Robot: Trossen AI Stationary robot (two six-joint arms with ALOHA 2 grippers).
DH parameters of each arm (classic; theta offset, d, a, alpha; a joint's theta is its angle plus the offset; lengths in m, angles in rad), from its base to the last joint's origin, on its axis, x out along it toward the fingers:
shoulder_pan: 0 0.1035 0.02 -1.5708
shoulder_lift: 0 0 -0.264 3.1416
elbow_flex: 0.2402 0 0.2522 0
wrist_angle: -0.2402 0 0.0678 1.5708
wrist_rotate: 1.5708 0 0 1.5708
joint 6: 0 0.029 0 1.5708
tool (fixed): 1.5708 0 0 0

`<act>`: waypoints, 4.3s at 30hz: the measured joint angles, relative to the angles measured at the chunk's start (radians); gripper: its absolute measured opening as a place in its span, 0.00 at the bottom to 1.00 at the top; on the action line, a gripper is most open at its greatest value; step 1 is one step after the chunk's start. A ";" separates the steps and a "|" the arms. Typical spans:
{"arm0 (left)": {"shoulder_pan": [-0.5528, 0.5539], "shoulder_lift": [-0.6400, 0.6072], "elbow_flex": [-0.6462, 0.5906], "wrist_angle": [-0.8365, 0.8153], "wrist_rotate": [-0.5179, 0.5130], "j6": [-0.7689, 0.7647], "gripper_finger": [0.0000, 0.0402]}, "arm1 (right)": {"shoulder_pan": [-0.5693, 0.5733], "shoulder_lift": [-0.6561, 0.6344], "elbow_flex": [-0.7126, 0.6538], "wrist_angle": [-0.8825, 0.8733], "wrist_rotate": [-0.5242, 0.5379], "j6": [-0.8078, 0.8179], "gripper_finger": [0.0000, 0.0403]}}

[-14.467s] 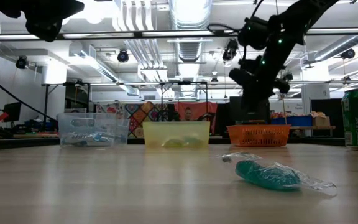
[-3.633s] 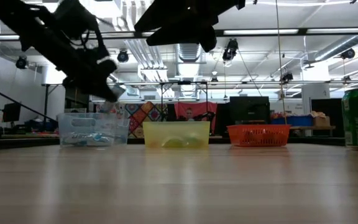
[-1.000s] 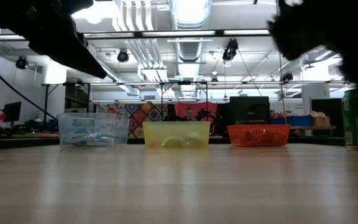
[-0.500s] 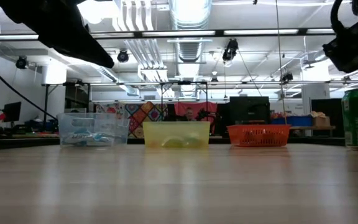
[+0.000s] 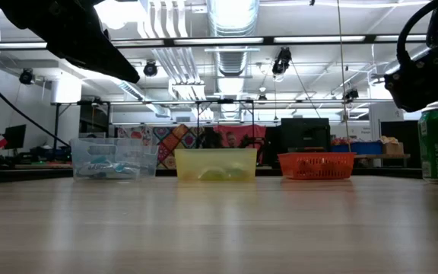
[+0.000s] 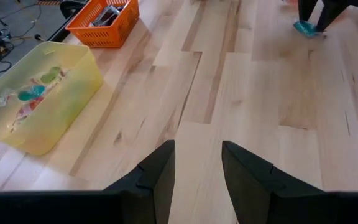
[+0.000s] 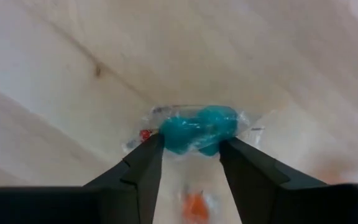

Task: Sort candy
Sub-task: Put the blue gummy into the yellow bin, then put the orange gummy into the yellow bin

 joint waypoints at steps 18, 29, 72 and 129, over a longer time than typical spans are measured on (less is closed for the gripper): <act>0.000 0.000 0.000 0.001 -0.047 -0.002 0.29 | -0.020 -0.023 0.044 0.006 0.251 -0.199 0.02; 0.000 -0.007 0.022 0.007 -0.056 0.068 0.29 | -0.219 -0.132 0.046 0.220 0.547 -0.633 0.02; 0.018 -0.513 -0.382 0.421 -0.055 0.269 0.24 | -1.011 0.070 0.137 0.822 0.072 -1.206 0.49; 0.023 -0.408 -0.387 0.460 -0.055 0.203 0.24 | 0.013 0.108 0.223 -0.319 -0.234 -0.172 0.48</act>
